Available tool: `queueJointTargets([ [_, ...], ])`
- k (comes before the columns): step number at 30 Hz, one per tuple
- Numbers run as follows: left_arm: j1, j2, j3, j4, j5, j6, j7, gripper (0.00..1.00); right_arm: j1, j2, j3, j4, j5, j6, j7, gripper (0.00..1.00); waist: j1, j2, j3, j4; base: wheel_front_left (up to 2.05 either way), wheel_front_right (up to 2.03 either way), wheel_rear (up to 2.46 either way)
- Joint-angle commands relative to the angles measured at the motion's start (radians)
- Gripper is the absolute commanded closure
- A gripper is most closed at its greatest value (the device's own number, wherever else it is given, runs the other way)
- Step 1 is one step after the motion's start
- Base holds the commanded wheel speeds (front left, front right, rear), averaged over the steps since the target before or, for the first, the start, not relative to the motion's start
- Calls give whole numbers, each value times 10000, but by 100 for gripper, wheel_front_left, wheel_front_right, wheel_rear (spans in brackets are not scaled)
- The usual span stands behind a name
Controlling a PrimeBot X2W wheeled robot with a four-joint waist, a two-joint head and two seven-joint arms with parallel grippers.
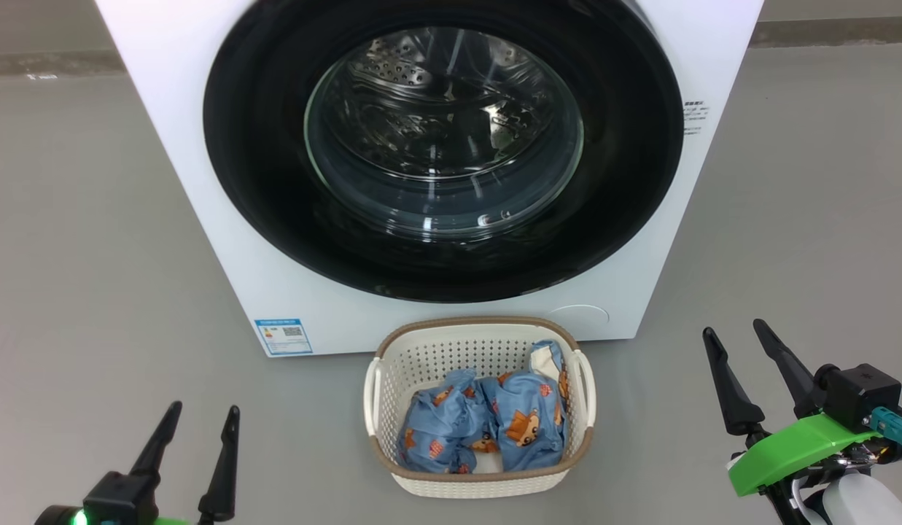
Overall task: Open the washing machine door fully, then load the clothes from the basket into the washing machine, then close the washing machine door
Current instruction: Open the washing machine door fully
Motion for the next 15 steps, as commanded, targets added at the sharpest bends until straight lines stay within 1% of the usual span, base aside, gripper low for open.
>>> queueJointTargets([
  [1, -532, 200, 333, -149, 58, 84, -107, 0, -201, -173, 94, -246, -75, 54, -124, 0, 0, -1, 25, 16, 87, 87, -174],
  [4, -593, 187, 355, -147, 98, 82, -107, 0, -218, -169, 66, -260, -71, 54, -124, 0, 0, -1, 82, 40, 103, 103, -205],
  [15, -675, 117, 304, -221, 202, 43, -107, 0, -313, -135, 29, -254, -74, 54, -124, 0, 0, -1, 185, 80, 123, 123, -245],
])
